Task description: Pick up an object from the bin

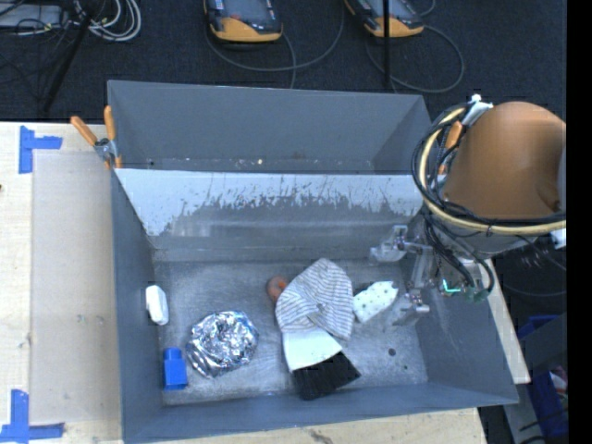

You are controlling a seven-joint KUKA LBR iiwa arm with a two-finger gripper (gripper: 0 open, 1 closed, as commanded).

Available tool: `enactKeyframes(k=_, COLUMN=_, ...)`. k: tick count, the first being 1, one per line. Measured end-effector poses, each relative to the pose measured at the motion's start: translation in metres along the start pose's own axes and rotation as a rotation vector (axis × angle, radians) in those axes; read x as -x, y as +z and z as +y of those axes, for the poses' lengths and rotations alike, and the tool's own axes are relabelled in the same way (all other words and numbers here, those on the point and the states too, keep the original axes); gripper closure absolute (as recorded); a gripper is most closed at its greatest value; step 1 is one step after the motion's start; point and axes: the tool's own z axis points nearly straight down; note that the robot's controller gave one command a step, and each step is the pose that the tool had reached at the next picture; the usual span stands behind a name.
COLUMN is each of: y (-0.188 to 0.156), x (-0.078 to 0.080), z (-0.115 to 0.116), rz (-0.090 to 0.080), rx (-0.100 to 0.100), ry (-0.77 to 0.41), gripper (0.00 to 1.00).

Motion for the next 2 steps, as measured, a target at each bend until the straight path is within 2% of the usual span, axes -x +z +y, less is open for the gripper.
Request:
enactKeyframes(k=1, y=-0.003, x=0.001, z=0.0, rz=-0.006, rx=0.0, ry=-0.001, gripper=0.0)
enactKeyframes(k=2, y=0.065, x=0.029, z=-0.013, rz=-0.012, rx=-0.001, ry=-0.083, gripper=0.0)
